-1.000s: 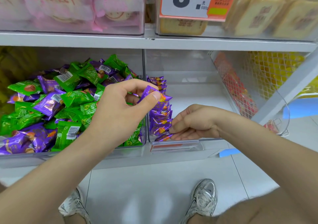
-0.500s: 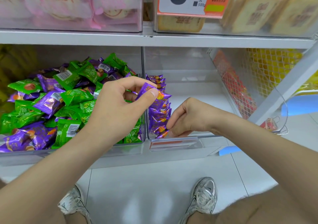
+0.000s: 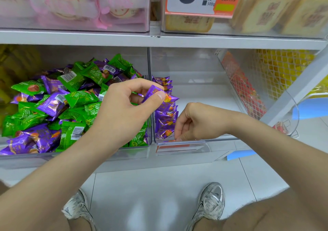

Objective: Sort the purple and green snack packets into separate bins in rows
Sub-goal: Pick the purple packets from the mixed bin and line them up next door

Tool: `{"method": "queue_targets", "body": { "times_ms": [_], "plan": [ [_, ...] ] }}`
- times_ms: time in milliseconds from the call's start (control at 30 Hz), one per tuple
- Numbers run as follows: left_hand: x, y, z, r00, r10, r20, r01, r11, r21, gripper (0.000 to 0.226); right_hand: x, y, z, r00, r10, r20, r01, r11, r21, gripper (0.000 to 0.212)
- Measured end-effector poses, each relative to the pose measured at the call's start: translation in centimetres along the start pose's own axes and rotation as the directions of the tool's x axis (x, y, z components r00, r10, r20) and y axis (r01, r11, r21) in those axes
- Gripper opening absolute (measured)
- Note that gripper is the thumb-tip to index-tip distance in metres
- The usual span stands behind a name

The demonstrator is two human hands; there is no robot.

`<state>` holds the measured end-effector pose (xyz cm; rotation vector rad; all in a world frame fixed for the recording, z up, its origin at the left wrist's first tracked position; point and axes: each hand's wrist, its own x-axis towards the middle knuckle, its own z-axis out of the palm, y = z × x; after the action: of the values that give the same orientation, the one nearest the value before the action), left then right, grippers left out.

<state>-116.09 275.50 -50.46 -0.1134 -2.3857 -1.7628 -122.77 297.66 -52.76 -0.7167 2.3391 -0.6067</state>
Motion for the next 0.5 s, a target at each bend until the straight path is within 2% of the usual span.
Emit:
{"method": "queue_targets", "body": {
  "times_ms": [333,400,500],
  "plan": [
    [-0.1,-0.2,-0.2,1.000,0.021,-0.016,-0.021,0.999,0.046,0.006,-0.5,0.2,-0.5,0.997,-0.017,0.081,0.013,0.998,0.058,0.011],
    [-0.1,-0.2,-0.2,0.999,0.042,-0.014,-0.041,0.997,0.062,0.007,-0.6,0.0,-0.9,1.000,-0.001,0.005,0.000,0.993,0.120,0.024],
    [-0.2,-0.1,-0.4,0.996,0.088,-0.003,-0.087,0.993,0.081,0.006,-1.5,-1.0,-1.9,0.978,0.004,-0.210,0.083,0.911,0.404,0.030]
  ]
}}
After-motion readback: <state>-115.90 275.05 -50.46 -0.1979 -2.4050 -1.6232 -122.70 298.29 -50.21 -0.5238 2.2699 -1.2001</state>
